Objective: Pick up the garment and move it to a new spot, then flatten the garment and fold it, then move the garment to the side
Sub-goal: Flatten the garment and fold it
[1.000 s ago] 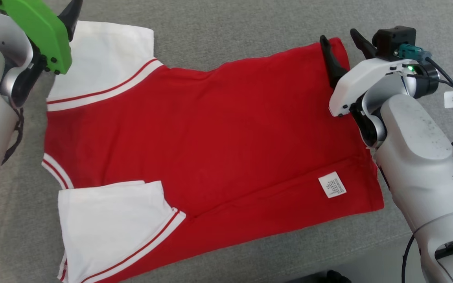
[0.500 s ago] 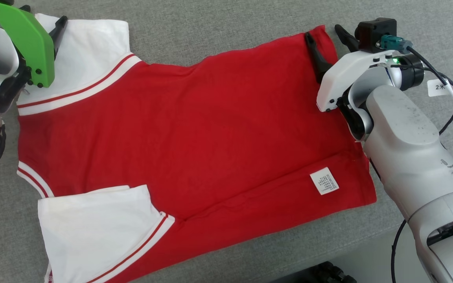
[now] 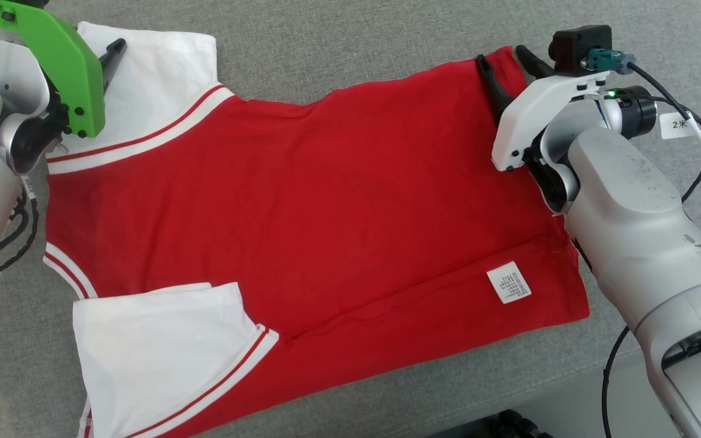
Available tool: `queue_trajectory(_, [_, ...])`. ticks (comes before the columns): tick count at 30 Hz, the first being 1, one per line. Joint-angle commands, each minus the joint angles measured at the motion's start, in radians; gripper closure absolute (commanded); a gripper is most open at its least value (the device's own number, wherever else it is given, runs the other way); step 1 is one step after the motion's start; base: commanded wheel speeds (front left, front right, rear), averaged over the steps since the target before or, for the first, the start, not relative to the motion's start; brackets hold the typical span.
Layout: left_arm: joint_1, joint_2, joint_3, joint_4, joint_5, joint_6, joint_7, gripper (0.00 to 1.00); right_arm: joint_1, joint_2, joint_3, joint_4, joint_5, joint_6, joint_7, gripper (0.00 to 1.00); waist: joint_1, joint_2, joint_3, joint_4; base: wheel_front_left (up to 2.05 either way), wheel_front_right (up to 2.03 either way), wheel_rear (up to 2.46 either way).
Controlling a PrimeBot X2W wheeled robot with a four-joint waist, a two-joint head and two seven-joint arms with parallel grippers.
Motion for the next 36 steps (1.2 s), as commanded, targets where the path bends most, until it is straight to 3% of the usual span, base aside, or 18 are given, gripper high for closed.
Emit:
queue_trajectory(1, [0.005, -0.001, 0.0, -0.002, -0.02, -0.003, -0.018, 1.0, 0.002, -0.001, 0.01, 0.013, 0.012, -0.002, 0.011, 1.0, -0.0001, 0.0, -0.002, -0.001, 0.0, 0.0, 0.0])
queue_trajectory(14, [0.042, -0.016, -0.002, -0.049, -0.083, -0.003, -0.227, 1.0, 0.019, -0.064, 0.063, -0.011, 0.046, -0.002, -0.107, 1.0, -0.0001, 0.0, -0.084, 0.048, 0.0, 0.0, 0.0])
queue_trajectory(26, [0.21, 0.0, 0.0, -0.275, -0.126, -0.001, -0.478, 1.0, 0.159, -0.161, 0.045, -0.072, 0.063, -0.002, -0.161, 1.0, -0.0001, 0.0, -0.167, 0.146, 0.0, 0.0, 0.0])
queue_trajectory(31, [0.316, 0.01, 0.011, -0.396, -0.124, 0.046, -0.549, 1.0, 0.248, -0.195, -0.031, -0.172, 0.033, -0.002, -0.16, 1.0, -0.0001, 0.0, -0.196, 0.176, 0.0, 0.0, 0.0])
queue_trajectory(36, [0.457, 0.043, 0.044, -0.543, -0.104, 0.129, -0.58, 1.0, 0.366, -0.198, -0.128, -0.278, -0.021, -0.002, -0.16, 1.0, -0.0001, 0.0, -0.228, 0.191, 0.0, 0.0, 0.0])
